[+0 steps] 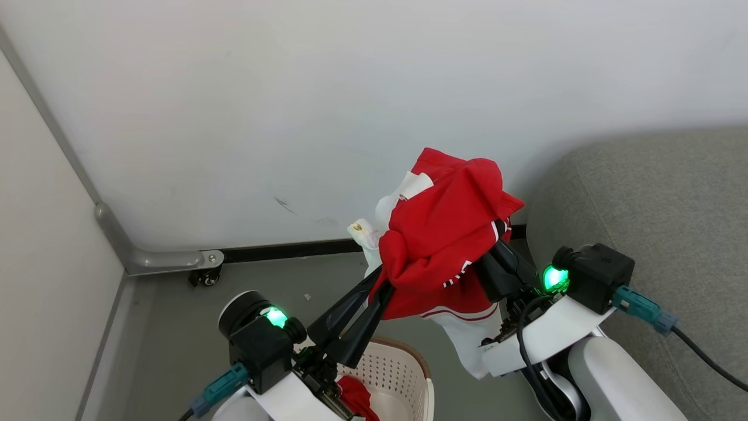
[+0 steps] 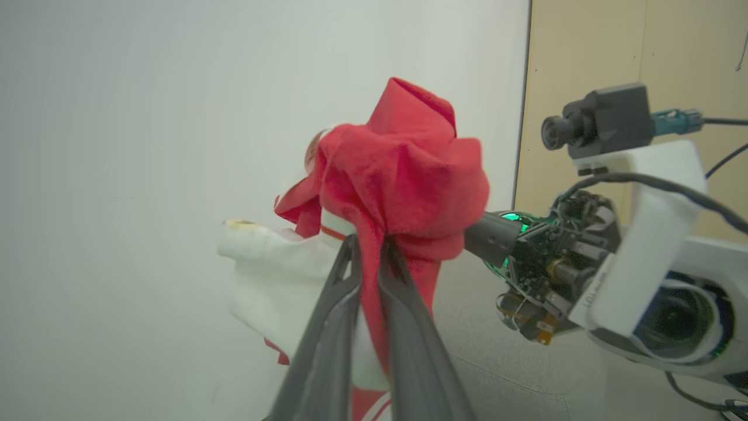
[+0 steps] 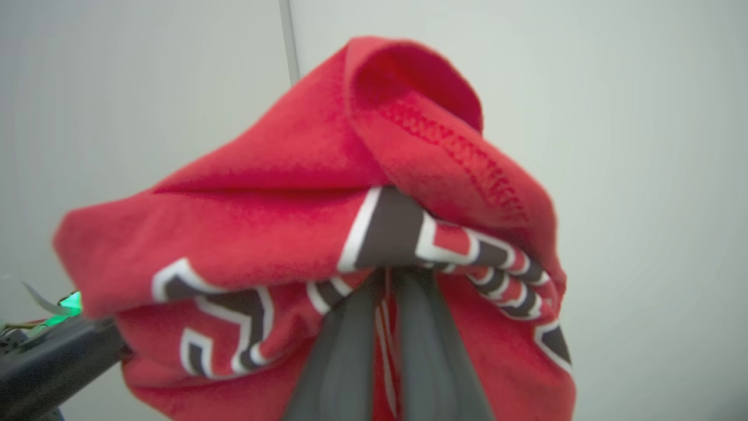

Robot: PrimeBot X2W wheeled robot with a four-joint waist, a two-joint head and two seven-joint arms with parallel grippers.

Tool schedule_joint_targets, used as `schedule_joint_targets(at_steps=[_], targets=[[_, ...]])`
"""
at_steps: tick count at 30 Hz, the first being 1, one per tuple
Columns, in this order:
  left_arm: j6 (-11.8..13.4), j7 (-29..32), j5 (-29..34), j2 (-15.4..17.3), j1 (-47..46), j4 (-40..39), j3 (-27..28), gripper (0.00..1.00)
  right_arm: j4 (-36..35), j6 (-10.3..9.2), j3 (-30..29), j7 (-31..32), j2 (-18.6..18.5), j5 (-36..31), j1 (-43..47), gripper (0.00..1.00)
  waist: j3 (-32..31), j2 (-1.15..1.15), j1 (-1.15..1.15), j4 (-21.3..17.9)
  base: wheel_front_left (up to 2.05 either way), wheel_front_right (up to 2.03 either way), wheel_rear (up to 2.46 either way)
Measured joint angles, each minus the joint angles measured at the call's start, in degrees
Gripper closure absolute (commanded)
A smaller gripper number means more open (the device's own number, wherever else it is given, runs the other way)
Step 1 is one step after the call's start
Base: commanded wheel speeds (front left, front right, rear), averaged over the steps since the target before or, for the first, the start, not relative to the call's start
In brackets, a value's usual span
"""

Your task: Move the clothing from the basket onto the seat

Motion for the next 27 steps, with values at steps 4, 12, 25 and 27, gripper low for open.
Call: schedule_joint_targets(at_steps=[4,12,25,27], targets=[[0.0,0.0,0.3,-0.2,0.0,0.3,-0.2,1.00,-0.7,0.00,0.2,0.0,0.0,0.0,0.0,1.00,0.2,0.00,0.00,0.0,0.00,0.00,0.00],[0.0,0.0,0.9,-0.3,0.6,3.8,1.3,0.00,-1.7,0.00,-0.2,0.0,0.1,-0.3,0.0,1.00,0.3,0.00,0.00,0.0,0.00,0.00,0.00],[0.1,0.0,3.5,0.4,2.3,7.0,1.8,0.00,-3.0,0.00,-3.4,0.0,0.1,-2.6,0.0,1.00,0.4,0.00,0.00,0.1,0.00,0.00,0.00],[0.1,0.0,3.9,0.4,2.8,7.8,2.1,0.00,-3.4,0.00,-3.6,0.0,0.1,-2.6,0.0,1.00,0.4,0.00,0.00,0.1,0.00,0.00,0.00]])
